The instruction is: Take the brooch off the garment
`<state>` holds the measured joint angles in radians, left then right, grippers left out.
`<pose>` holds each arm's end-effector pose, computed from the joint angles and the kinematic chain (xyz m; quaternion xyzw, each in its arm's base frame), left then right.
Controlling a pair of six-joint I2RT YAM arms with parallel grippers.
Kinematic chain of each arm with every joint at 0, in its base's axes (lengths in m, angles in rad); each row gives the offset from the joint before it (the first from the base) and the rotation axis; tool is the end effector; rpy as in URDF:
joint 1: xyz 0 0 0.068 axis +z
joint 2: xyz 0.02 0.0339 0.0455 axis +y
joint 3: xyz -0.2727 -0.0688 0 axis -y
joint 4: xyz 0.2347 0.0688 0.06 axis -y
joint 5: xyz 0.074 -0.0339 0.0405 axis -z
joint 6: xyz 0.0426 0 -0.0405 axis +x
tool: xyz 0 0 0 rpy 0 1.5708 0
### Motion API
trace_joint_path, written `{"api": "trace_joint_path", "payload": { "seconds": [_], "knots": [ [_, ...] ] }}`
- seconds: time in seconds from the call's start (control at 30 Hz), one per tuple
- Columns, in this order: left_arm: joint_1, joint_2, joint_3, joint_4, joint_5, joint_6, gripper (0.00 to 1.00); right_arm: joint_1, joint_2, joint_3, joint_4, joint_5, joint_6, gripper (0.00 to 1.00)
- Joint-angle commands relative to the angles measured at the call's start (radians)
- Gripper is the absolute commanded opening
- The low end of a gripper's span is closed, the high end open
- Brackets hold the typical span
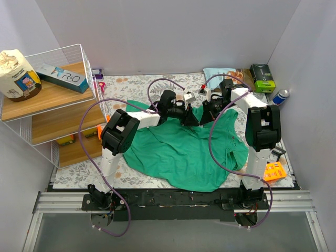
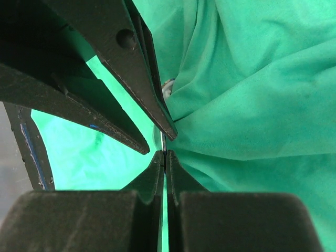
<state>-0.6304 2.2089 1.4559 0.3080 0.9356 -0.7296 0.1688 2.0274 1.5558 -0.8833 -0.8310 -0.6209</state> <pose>0.3710 -0.3132 0.1731 0.2029 0.7659 -0.5960 0.1306 0.3876 0.0980 0.2048 -0.3900 0.8229 0.3690 0.1860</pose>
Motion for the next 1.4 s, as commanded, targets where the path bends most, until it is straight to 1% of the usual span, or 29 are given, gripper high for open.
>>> {"api": "trace_joint_path", "payload": {
  "seconds": [0.0,0.13,0.27,0.4,0.5,0.57,0.63,0.7,0.83,0.9,1.13,1.17,1.2,1.27,1.3,1.37],
  "knots": [
    [-0.031,-0.015,0.0,-0.029,0.088,0.068,0.25,-0.014,-0.03,0.006,0.049,0.004,0.024,0.01],
    [-0.034,-0.012,-0.006,-0.033,0.091,0.082,0.27,-0.02,-0.026,0.004,0.05,-0.003,0.039,0.01],
    [-0.04,-0.006,-0.011,-0.035,0.071,0.102,0.32,-0.025,-0.024,0.006,0.041,-0.031,0.032,0.01],
    [-0.046,0.005,-0.012,-0.023,0.051,0.105,0.29,-0.023,-0.022,0.006,0.032,-0.048,0.02,0.01],
    [-0.046,0.009,-0.012,-0.01,0.029,0.093,0.28,-0.025,-0.022,0.009,0.015,-0.054,0.0,0.01],
    [-0.048,0.014,-0.02,0.022,-0.007,0.044,0.3,-0.025,-0.024,0.009,0.001,-0.06,-0.013,0.01],
    [-0.043,0.025,-0.022,0.057,-0.018,0.0,0.37,-0.023,-0.025,0.007,-0.008,-0.06,-0.022,0.01],
    [-0.04,0.034,-0.019,0.075,-0.008,-0.046,0.36,-0.023,-0.027,0.007,-0.016,-0.057,-0.03,0.01],
    [-0.04,0.04,-0.019,0.106,0.011,-0.083,0.3,-0.025,-0.033,0.001,-0.017,-0.056,-0.034,0.01],
    [-0.04,0.041,-0.019,0.106,0.014,-0.088,0.26,-0.023,-0.032,0.003,-0.017,-0.056,-0.036,0.01],
    [-0.038,0.041,-0.017,0.112,0.016,-0.097,0.2,-0.025,-0.024,0.01,-0.014,-0.057,-0.03,0.01],
    [-0.038,0.041,-0.019,0.112,0.017,-0.099,0.18,-0.023,-0.024,0.01,-0.011,-0.057,-0.027,0.01],
    [-0.038,0.04,-0.019,0.117,0.017,-0.102,0.11,-0.023,-0.024,0.009,-0.011,-0.06,-0.025,0.01],
    [-0.038,0.041,-0.022,0.134,0.011,-0.122,0.02,-0.023,-0.03,0.001,-0.011,-0.06,-0.022,0.01],
    [-0.038,0.041,-0.023,0.144,0.009,-0.131,0.0,-0.023,-0.033,-0.006,-0.013,-0.063,-0.023,0.01],
    [-0.038,0.043,-0.025,0.177,0.008,-0.174,0.0,-0.022,-0.044,-0.033,-0.011,-0.062,-0.025,0.01]
  ]
}}
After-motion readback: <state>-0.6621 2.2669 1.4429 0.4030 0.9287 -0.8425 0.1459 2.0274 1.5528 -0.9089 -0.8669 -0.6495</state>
